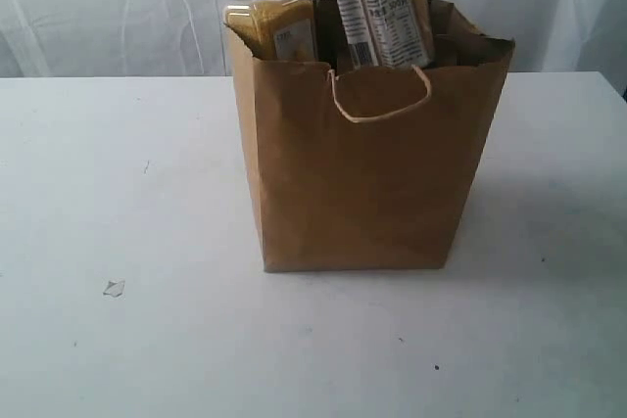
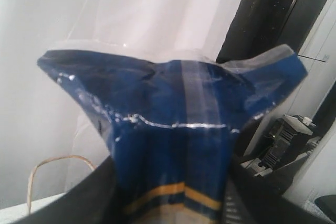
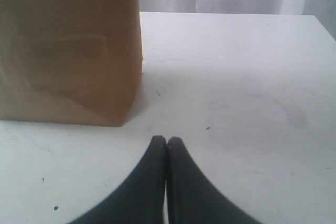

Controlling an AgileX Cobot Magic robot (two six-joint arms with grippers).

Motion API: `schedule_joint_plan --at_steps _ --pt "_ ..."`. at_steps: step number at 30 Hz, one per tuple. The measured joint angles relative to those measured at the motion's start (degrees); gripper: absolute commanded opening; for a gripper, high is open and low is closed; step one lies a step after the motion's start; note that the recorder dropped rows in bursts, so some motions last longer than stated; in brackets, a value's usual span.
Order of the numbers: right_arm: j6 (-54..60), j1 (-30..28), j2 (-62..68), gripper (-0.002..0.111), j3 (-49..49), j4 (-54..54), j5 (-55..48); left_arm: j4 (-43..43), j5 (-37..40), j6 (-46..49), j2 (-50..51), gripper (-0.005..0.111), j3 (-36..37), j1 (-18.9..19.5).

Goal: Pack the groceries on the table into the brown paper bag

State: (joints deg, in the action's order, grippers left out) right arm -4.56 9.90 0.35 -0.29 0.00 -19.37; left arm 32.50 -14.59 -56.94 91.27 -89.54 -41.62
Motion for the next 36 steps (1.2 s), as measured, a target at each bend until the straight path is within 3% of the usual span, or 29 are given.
schedule_joint_plan --at_steps 18,36 --pt "0.0 0.0 0.0 0.0 0.0 0.0 0.0 1.23 8.57 -0.58 3.88 0.0 0.15 -1.6" --pt "0.0 0.0 0.0 0.0 0.0 0.0 0.0 1.25 7.46 -0.83 2.97 0.0 7.21 -1.69"
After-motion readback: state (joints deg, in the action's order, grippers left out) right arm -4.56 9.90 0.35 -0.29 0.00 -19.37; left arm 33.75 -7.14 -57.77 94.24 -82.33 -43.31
